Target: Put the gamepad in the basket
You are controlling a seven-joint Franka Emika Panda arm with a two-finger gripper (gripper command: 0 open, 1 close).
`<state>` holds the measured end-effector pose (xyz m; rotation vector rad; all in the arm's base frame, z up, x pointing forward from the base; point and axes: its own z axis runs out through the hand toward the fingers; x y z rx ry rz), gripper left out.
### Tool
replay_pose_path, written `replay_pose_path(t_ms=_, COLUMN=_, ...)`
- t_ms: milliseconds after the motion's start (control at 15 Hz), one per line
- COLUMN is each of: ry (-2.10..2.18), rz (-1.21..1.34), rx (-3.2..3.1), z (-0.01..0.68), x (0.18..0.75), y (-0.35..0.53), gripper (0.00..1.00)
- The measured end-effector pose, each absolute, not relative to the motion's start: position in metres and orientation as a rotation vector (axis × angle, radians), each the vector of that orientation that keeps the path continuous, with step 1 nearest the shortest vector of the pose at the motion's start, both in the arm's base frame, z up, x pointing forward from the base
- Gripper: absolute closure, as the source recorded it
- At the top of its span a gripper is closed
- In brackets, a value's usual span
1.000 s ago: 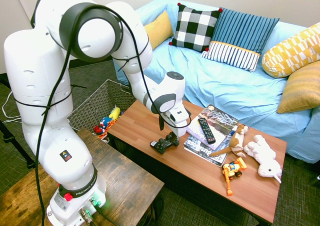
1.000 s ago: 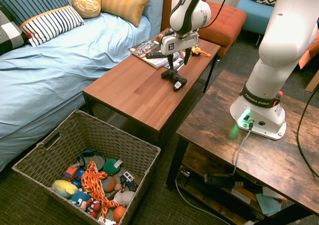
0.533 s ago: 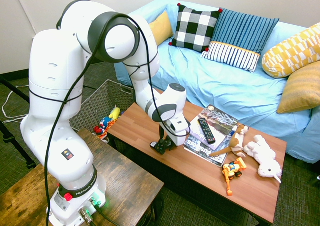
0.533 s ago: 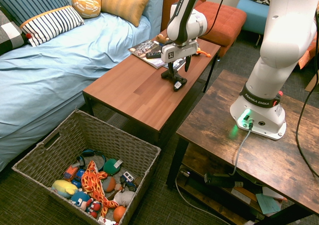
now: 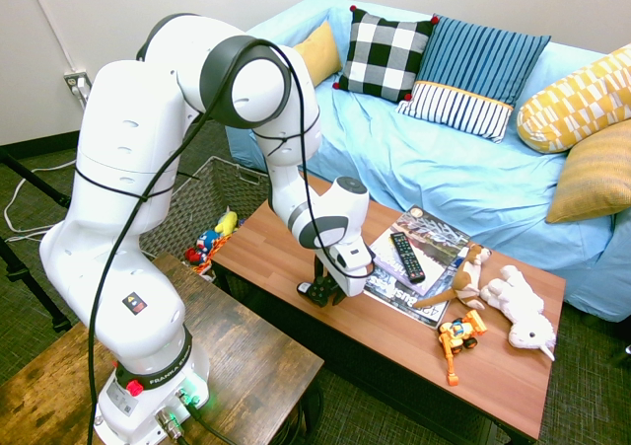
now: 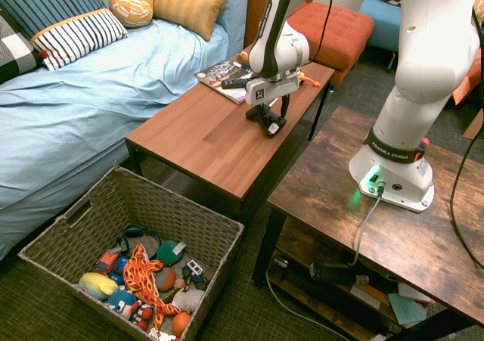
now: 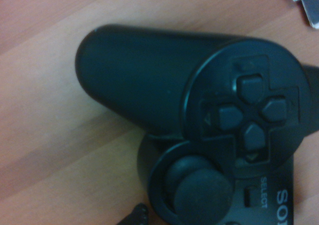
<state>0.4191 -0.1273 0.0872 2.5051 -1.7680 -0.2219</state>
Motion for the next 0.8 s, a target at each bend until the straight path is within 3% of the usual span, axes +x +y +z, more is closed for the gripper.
replay_pose_path(t_ms=800, ry=-1.776, rz=-0.213, rx=2.564, z=0.088, x=0.4299, y=-0.1282, gripper=1.0)
